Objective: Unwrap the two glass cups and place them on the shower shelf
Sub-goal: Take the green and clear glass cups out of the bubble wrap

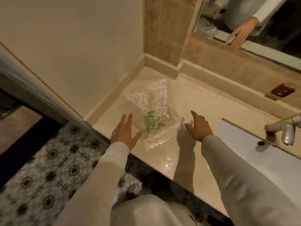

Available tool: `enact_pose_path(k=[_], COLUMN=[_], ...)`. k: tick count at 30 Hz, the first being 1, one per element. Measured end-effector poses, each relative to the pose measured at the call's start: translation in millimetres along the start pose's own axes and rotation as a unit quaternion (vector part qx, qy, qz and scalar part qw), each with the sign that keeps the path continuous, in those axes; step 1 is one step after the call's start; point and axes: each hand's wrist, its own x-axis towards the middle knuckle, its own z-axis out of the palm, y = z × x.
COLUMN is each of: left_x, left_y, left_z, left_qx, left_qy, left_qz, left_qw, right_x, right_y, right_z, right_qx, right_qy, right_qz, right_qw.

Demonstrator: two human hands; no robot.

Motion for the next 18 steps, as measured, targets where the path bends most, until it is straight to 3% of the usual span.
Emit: enact_pose_path(k=[4,9,18], left_x=[-5.3,-3.6,-8.1], left_y=[18.6,44.7,60.7], left_z=[29.4,56.2,76.1], left_qx=[-0.121,-0.308,-0.340], left_qy=[0.004,-0.002,0.022], left_qz=[-0.086,-0.305,-0.393], left_qw=[0.989,0.901,0.854], right_x=[29.4,50.6,74.6], right_y=[10.8,13.6,22.3], right_z=[-0.7,5.2,-2.4], right_qx=[0.004,0.009,0.076], right_qy=[-0.060,-0.086,-0.108], right_qz=[-0.026,-0.068,-0.035], right_qw=[0.998,0.994,0.991])
